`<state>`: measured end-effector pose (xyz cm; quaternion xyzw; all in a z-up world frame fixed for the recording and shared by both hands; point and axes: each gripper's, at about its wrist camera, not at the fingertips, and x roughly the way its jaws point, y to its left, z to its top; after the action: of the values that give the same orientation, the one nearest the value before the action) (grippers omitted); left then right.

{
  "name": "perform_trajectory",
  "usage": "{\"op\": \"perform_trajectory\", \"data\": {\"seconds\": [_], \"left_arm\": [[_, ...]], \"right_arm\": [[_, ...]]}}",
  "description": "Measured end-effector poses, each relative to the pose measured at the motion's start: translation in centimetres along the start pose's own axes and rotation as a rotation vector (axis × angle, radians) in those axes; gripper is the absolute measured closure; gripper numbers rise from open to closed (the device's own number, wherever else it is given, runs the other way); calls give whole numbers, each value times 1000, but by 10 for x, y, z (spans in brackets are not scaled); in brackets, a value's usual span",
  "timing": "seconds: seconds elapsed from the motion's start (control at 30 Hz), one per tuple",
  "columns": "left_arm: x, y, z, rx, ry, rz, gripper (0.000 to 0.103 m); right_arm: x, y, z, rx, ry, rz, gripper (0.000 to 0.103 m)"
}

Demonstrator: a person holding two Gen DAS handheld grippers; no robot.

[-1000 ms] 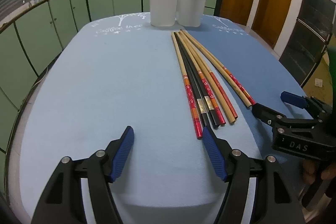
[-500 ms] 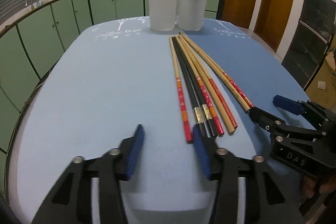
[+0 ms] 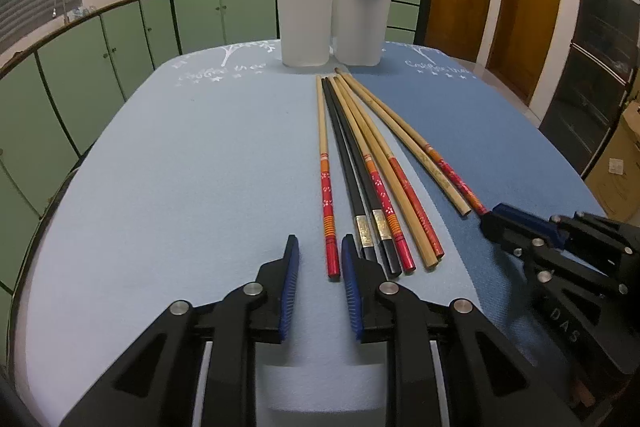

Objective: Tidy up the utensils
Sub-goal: 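Lift both chopsticks and drop them into the white holder while both tools open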

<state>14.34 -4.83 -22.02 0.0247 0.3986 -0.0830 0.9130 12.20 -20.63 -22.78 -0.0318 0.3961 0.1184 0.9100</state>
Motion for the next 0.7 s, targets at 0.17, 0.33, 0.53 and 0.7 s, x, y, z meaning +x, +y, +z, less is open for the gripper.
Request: {"op": "perform_trajectory", "data": {"seconds": [0.17, 0.33, 0.53, 0.7], "left_arm": [[-1, 2, 2, -19, 5, -25, 97], [-18, 6, 11, -22, -26, -27, 97], [-53, 14, 40, -9, -109, -11, 97], [-83, 20, 68, -6, -194, -6, 97]], "right_arm": [[-6, -5, 4, 32, -6, 13, 98], [-23, -15, 14, 53, -40, 18, 98], [-54, -27, 41, 61, -110, 20, 98], [-76, -37, 72, 82, -155, 36, 98]]}}
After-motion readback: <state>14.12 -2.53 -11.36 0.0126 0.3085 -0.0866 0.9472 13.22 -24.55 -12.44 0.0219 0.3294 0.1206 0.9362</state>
